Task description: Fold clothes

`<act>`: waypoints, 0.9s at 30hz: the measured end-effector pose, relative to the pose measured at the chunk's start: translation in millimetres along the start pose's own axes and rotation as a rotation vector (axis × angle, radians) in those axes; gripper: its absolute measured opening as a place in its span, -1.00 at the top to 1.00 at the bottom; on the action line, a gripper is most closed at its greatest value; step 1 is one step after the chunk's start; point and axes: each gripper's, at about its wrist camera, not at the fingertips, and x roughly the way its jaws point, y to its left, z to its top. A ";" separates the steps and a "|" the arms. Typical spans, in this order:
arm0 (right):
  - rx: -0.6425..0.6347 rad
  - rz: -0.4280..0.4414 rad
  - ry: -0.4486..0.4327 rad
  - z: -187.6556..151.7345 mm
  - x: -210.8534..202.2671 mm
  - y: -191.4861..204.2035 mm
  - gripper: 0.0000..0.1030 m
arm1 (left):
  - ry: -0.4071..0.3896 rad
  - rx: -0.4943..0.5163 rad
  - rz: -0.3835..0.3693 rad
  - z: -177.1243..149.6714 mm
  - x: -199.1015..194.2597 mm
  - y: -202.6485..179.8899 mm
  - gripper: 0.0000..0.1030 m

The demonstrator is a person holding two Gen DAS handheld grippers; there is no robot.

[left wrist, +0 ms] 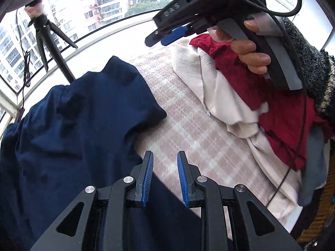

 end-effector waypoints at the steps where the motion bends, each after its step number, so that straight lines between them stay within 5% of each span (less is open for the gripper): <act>1: -0.014 0.004 0.010 3.6 9.0 0.6 0.29 | 0.005 0.004 0.022 6.5 11.4 -0.3 0.53; 6: -0.060 0.060 0.040 21.6 39.5 5.1 0.24 | 0.020 -0.006 0.131 25.7 49.0 4.9 0.52; 10: -0.095 0.096 0.055 30.6 57.9 10.5 0.21 | -0.008 -0.077 0.085 29.1 52.5 17.5 0.56; 14: -0.131 0.131 0.081 25.4 70.1 16.1 0.24 | -0.043 -0.136 0.011 23.8 43.3 34.4 0.86; 15: -0.128 0.153 0.093 23.7 71.8 16.7 0.38 | -0.053 -0.161 -0.020 22.3 39.1 40.3 0.89; 16: -0.126 0.174 0.106 22.0 73.5 17.2 0.86 | -0.067 -0.200 -0.070 20.3 32.0 48.5 0.89; 17: -0.122 0.182 0.112 20.3 74.1 17.2 0.91 | -0.086 -0.244 -0.127 18.2 23.8 57.2 0.90; 23: -0.068 0.181 -0.002 19.7 25.5 6.0 0.92 | -0.175 -0.441 -0.484 6.8 -17.0 93.6 0.90; 26: -0.027 -0.002 -0.015 28.4 12.6 -4.5 0.83 | -0.073 -0.463 -0.549 3.6 0.3 93.0 0.76; 27: -0.032 -0.078 -0.032 31.9 11.4 -6.5 0.74 | -0.030 -0.457 -0.509 1.8 7.6 91.7 0.81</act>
